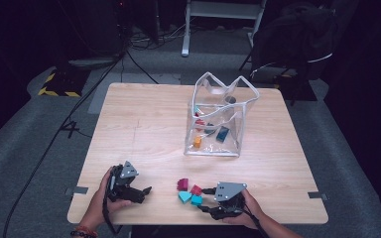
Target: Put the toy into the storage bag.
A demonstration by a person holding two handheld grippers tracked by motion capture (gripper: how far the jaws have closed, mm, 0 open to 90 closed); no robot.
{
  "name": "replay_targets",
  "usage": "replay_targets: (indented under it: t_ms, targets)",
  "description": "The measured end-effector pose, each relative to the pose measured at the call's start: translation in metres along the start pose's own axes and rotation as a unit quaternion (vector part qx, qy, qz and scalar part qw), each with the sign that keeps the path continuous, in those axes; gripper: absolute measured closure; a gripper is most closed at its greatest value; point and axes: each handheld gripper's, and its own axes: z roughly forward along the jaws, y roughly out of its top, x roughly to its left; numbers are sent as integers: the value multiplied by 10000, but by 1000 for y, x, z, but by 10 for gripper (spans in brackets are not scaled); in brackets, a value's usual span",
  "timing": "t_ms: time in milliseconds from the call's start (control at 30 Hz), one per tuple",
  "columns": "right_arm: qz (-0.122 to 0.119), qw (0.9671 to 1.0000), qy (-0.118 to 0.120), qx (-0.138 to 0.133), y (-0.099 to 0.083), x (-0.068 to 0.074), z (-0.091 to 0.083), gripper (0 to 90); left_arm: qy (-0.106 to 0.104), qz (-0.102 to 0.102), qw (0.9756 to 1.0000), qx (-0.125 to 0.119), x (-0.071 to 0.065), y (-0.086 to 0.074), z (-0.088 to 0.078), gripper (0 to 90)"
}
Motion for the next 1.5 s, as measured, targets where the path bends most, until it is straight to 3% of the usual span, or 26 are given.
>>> replay_targets:
  t_ms: [300, 567, 833, 1067, 1267, 1500]
  targets:
    - [40, 10000, 27, 64, -3, 0, 9, 540, -2, 1, 10000, -2, 0, 0, 0, 12]
    - [63, 10000, 7, 36, -3, -1, 9, 672, 0, 2, 10000, 1, 0, 0, 0, 12]
    - [100, 9998, 177, 31, -3, -7, -6, 683, -4, -3, 10000, -2, 0, 0, 0, 12]
    - [282, 9993, -191, -176, -7, -25, -33, 683, 0, 2, 10000, -1, 0, 0, 0, 12]
    - [537, 9969, -497, -301, -12, -45, -54, 683, 6, 24, 10000, 9, 0, 0, 0, 12]
    - [833, 9898, -1004, -581, -12, -65, -87, 683, 3, 11, 10000, 1, 0, 0, 0, 12]
